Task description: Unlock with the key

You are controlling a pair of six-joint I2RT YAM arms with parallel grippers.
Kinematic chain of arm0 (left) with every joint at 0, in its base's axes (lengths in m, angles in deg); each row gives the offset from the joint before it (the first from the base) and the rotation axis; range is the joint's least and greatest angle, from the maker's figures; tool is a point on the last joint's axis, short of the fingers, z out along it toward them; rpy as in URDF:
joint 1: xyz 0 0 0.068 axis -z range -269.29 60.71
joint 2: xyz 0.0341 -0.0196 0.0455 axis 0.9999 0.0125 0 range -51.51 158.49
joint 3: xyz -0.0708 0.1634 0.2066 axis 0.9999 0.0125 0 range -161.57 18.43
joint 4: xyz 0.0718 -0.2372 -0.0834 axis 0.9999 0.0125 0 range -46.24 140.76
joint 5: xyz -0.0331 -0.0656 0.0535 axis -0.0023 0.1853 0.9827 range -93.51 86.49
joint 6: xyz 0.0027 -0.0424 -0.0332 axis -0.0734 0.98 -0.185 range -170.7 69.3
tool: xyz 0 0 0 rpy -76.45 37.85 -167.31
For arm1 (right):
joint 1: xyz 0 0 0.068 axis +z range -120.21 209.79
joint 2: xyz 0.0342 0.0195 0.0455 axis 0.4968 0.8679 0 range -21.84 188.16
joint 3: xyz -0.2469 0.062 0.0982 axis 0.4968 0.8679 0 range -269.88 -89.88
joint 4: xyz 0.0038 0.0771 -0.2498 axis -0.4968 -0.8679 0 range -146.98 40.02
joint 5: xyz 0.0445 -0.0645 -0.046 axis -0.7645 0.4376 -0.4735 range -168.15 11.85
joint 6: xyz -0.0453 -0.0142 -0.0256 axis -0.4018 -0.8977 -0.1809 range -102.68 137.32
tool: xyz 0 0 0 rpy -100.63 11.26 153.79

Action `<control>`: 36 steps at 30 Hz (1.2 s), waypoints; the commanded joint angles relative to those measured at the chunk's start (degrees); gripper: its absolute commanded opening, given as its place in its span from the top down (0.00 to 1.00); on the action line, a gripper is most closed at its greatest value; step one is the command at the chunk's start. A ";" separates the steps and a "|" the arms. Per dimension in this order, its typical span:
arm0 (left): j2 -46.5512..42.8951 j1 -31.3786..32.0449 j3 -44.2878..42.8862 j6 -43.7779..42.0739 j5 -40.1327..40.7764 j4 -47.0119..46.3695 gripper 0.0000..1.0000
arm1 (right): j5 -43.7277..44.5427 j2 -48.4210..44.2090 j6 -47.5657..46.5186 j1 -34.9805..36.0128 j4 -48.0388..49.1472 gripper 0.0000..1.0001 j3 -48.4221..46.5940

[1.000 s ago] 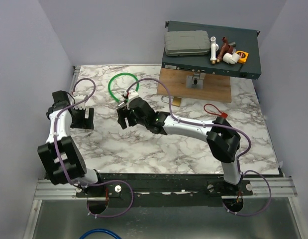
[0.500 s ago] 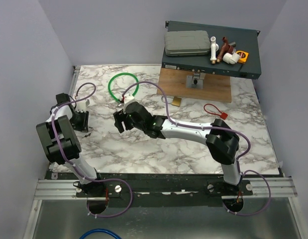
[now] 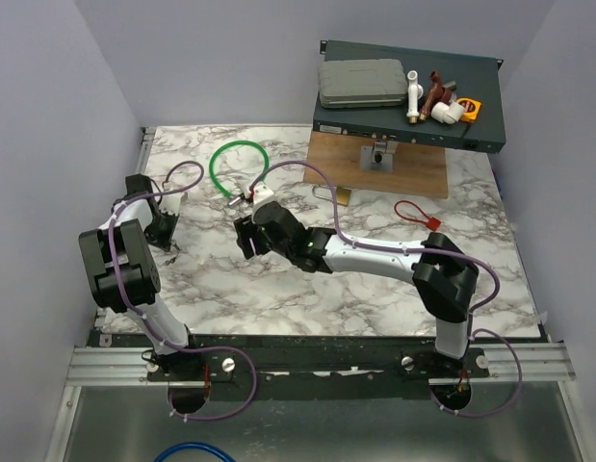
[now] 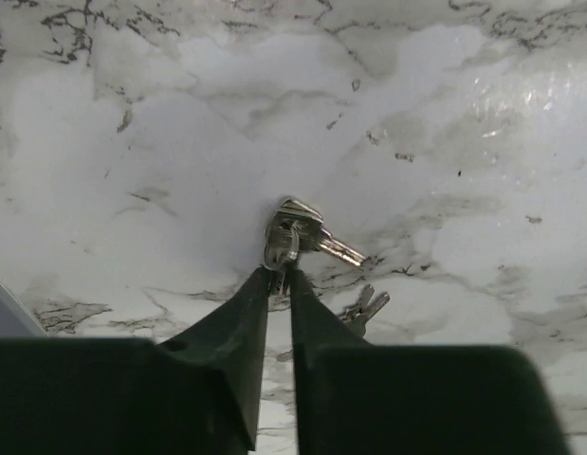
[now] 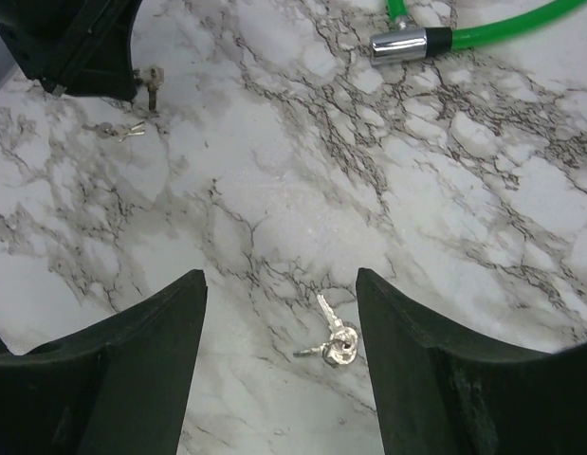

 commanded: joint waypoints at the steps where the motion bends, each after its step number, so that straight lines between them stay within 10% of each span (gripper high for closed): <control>1: 3.09 1.32 0.60 -2.79 3.75 -2.78 0.96 | 3.33 -4.20 0.82 0.33 1.14 0.34 3.51; 12: -4.06 5.18 -3.40 -4.64 -2.51 10.46 1.00 | 13.29 -11.47 3.96 0.22 3.34 0.43 13.49; 33: 3.23 47.53 -14.38 7.91 -16.34 18.55 1.00 | 24.99 -41.04 9.96 -9.13 -0.58 0.45 30.11; 36: 4.48 47.88 -16.30 8.12 -17.55 20.44 0.66 | 25.18 -41.98 10.12 -9.39 -0.75 0.44 30.71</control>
